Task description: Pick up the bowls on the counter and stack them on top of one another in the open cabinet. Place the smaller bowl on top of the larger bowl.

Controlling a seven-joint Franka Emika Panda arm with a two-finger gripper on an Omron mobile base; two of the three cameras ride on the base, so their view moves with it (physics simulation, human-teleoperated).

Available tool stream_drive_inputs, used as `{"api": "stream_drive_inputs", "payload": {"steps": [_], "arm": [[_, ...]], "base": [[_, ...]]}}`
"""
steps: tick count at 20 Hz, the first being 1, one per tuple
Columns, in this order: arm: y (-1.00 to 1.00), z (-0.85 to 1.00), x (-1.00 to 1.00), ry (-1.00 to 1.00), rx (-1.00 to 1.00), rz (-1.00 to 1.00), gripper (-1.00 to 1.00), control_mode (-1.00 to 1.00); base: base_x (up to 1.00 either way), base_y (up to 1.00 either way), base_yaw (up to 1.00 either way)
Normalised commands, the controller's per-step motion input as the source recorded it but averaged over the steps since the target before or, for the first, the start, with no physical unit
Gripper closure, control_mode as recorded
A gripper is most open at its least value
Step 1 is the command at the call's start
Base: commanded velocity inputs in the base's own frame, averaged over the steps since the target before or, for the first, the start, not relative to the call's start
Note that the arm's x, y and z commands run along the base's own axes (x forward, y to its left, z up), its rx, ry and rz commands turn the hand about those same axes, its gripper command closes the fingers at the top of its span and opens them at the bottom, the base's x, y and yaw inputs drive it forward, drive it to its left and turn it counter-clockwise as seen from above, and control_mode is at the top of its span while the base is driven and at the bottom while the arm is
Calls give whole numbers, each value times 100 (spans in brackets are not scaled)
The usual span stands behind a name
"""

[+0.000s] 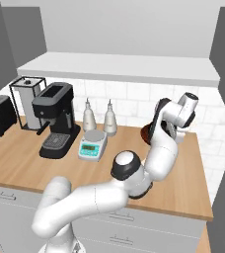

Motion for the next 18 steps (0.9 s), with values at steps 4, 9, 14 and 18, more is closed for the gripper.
{"api": "stream_drive_inputs", "payload": {"steps": [4, 9, 14, 18], "arm": [[-2, -8, -69, -1, 0, 0, -100, -100], [0, -28, -2, -11, 0, 0, -100, -100], [2, -52, 4, -6, 0, 0, -100, -100], [8, -23, 35, -3, 0, 0, -100, -100]], "base": [[0, 0, 0], [0, 0, 0], [0, 0, 0], [0, 0, 0]]}}
